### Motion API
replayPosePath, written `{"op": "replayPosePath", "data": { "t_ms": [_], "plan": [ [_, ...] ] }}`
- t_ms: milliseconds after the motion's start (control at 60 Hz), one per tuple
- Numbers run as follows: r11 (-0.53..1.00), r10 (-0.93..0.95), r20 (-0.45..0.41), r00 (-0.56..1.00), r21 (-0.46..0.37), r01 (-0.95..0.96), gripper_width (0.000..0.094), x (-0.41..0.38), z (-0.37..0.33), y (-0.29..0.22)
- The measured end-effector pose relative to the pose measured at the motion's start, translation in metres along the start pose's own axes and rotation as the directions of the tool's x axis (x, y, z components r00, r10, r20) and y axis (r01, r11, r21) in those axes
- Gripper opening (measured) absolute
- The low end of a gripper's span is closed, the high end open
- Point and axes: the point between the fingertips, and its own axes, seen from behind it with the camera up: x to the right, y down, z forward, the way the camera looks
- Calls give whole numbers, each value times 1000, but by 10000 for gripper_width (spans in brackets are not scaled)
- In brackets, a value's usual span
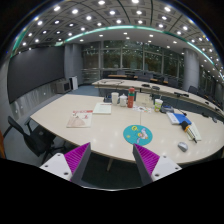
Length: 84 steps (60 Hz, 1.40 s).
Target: Arrange mouse
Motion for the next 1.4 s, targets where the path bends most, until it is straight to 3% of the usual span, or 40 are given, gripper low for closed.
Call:
{"op": "replayPosePath", "data": {
  "t_ms": [217,483,783,1017,1233,1317,1400],
  "plan": [
    [995,56,-100,993,-80,-64,859,74,8,49],
    [979,78,-285,955,-159,-128,860,274,64,134],
    [973,70,-431,899,-169,-157,858,475,146,179],
    [965,67,-427,902,-203,-168,861,543,206,196],
    [974,76,-389,918,-168,-152,850,562,240,174],
    [974,86,-374,923,-162,-156,814,568,251,171],
    [976,101,-344,934,-149,-161,715,568,260,169]
  ]
}}
